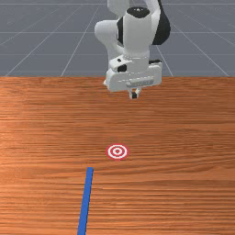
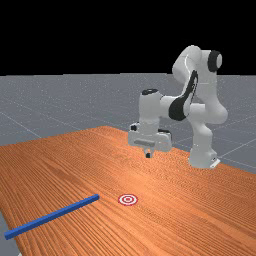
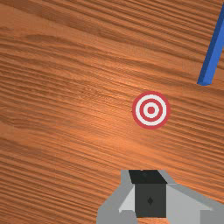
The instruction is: Pull the pivot to the target area
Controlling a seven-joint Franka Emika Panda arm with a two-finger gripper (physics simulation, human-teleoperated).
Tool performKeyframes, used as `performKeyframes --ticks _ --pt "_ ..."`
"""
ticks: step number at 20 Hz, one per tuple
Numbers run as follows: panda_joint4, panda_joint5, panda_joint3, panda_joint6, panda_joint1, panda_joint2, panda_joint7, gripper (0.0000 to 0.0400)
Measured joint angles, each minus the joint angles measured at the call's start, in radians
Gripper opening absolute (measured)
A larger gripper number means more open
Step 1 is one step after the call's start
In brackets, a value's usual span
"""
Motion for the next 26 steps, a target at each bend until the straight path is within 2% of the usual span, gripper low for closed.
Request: performKeyframes --ticks 2,6,7,10,11,12,13,14,15,16,17,18,21,22,24,26 --pt "0.14 0.019 -0.024 -0.042 0.015 0.099 0.06 0.0" --pt "0.132 0.03 -0.058 -0.031 -0.012 0.1 0.1 0.0" --pt "0.128 0.038 -0.07 -0.013 -0.003 0.111 0.18 0.0" --pt "0.114 0.049 -0.062 0.066 -0.012 0.174 0.054 0.0" --pt "0.205 0.03 -0.018 -0.062 -0.057 0.241 -0.241 0.0" --pt "0.112 0.01 0.009 0.105 -0.082 0.217 -0.425 0.0" --pt "0.111 0.018 0.004 0.128 -0.076 0.239 -0.372 0.0" --pt "0.205 0.035 -0.01 -0.016 -0.065 0.301 -0.268 0.0" --pt "0.118 0.134 0.037 0.132 -0.111 0.274 -0.364 0.0" --pt "0.118 0.14 0.042 0.144 -0.117 0.286 -0.37 0.0" --pt "0.135 0.103 0.024 0.142 -0.099 0.301 -0.332 0.0" --pt "0.116 0.059 0.0 0.21 -0.073 0.298 -0.289 0.0" --pt "0.208 0.055 0.003 0.121 -0.08 0.345 -0.303 0.0" --pt "0.269 0.057 0.001 0.05 -0.081 0.375 -0.289 0.0" --pt "0.324 0.057 0.002 0.01 -0.083 0.405 -0.289 0.0" --pt "0.352 0.058 0.002 0.015 -0.085 0.423 -0.289 0.0"
